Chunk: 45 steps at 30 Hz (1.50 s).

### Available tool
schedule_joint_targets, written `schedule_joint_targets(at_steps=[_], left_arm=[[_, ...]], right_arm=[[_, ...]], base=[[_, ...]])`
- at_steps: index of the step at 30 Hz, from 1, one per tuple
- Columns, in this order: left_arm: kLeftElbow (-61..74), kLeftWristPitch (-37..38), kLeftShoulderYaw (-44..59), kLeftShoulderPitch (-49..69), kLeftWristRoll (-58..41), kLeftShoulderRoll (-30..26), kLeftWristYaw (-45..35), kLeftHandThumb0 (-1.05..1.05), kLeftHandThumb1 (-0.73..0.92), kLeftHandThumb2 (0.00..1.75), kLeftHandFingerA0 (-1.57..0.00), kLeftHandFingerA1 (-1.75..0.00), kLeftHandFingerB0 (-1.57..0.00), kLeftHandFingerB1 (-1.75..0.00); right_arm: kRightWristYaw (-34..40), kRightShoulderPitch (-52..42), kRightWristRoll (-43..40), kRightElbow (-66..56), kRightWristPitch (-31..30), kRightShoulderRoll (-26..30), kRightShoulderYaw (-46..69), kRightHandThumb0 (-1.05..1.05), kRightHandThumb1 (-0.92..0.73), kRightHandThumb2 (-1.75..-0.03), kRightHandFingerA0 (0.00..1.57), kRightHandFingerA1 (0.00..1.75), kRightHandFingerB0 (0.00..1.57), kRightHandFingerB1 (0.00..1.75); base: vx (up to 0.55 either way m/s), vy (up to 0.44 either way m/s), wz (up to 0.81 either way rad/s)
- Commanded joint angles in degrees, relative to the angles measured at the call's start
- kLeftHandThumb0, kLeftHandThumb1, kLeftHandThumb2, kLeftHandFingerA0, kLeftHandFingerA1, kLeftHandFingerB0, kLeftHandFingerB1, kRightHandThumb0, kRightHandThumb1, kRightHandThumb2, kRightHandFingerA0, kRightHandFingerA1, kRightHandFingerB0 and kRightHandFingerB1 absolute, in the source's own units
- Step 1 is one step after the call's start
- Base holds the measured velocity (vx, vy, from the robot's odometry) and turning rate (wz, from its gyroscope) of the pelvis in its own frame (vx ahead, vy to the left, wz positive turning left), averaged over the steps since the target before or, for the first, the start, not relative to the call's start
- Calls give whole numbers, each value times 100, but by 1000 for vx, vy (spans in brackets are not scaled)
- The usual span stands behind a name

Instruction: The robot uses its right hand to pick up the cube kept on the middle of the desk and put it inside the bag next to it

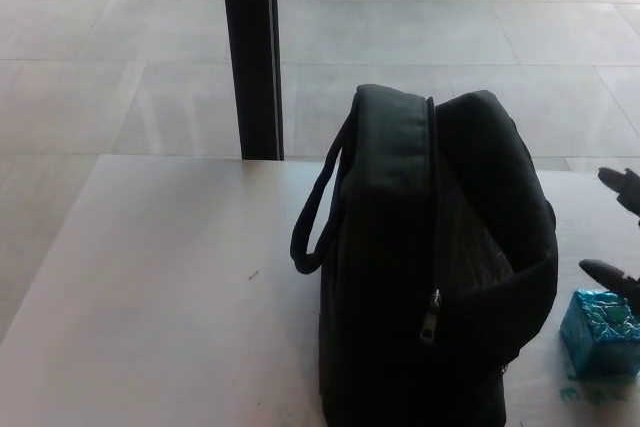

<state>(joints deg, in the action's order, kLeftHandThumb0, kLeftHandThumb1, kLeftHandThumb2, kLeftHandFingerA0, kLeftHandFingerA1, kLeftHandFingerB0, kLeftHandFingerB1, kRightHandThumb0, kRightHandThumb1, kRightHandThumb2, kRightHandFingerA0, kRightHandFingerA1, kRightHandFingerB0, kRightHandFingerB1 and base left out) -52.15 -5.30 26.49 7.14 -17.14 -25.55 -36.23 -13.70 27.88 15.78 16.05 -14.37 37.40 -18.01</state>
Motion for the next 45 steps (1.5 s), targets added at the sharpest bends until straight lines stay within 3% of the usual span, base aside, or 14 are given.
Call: schedule_joint_targets(at_steps=[1,5,6,10,11,12,13,22,23,29,33,34,37,45], left_arm=[[71,25,-4,46,-6,-189,50,-82,81,65,-30,-52,-27,-36],[32,40,-32,23,-2,-205,48,-83,81,65,-31,-51,-27,-36],[22,49,-31,28,-4,-197,60,-82,81,65,-31,-51,-28,-36],[7,44,-33,38,-17,-195,47,-82,81,65,-30,-51,-28,-36],[48,-32,-25,43,-32,-194,74,-81,81,65,-30,-50,-29,-36],[37,-29,-24,37,-33,-194,78,-82,80,64,-30,-50,-28,-36],[-36,19,-27,15,-25,-204,53,-81,81,65,-30,-50,-28,-36],[6,40,-26,47,-26,-210,68,-86,70,74,-31,-53,-27,-40],[10,13,-20,33,-39,-212,64,-86,70,73,-31,-53,-27,-40],[1,79,-33,29,-30,-225,28,-89,68,77,-31,-55,-27,-41],[-98,109,-37,-34,-14,-226,59,-83,81,64,-32,-51,-29,-36],[-87,119,-38,-26,-18,-228,34,-83,81,65,-30,-51,-28,-37],[-44,130,-29,-22,-38,-206,32,-84,81,65,-29,-51,-27,-37],[-87,123,-27,-41,-23,-222,85,-84,83,66,-30,-51,-29,-36]], right_arm=[[-333,-110,745,112,308,264,-475,-81,-77,-64,0,18,15,28],[-501,-94,952,78,302,256,-807,-86,-77,-64,0,14,12,28],[-550,-92,934,49,279,249,-814,-92,-64,-102,0,16,3,30],[-707,-14,910,210,228,175,-799,-87,-62,-103,0,21,5,31],[-742,-10,925,237,243,190,-794,-86,-78,-66,0,15,9,27],[-751,-8,932,298,293,198,-780,-85,-78,-65,0,17,9,26],[-753,-15,918,373,366,212,-753,-86,-61,-103,0,22,5,32],[-1128,48,1007,882,179,244,-629,-102,-64,-99,0,8,14,15],[-1163,43,1046,908,197,292,-640,-81,-68,-64,0,5,6,26],[-1402,81,1263,1225,273,289,-835,-65,-40,-83,0,20,4,36],[-1356,73,1238,1290,589,207,-844,-65,-41,-84,0,23,5,35],[-1312,40,1143,1264,722,137,-792,-60,-55,-59,3,33,10,28],[-1174,41,1202,1175,823,-17,-807,-66,-48,-74,5,46,6,38],[-833,-242,1161,1089,1420,-112,-702,-45,-63,-58,56,55,28,30]], base=[[0,0,0],[0,0,0],[0,0,0],[0,0,0],[0,0,0],[0,0,0],[0,0,0],[0,0,0],[0,0,0],[0,0,0],[0,0,0],[0,0,0],[0,0,0],[0,0,0]])
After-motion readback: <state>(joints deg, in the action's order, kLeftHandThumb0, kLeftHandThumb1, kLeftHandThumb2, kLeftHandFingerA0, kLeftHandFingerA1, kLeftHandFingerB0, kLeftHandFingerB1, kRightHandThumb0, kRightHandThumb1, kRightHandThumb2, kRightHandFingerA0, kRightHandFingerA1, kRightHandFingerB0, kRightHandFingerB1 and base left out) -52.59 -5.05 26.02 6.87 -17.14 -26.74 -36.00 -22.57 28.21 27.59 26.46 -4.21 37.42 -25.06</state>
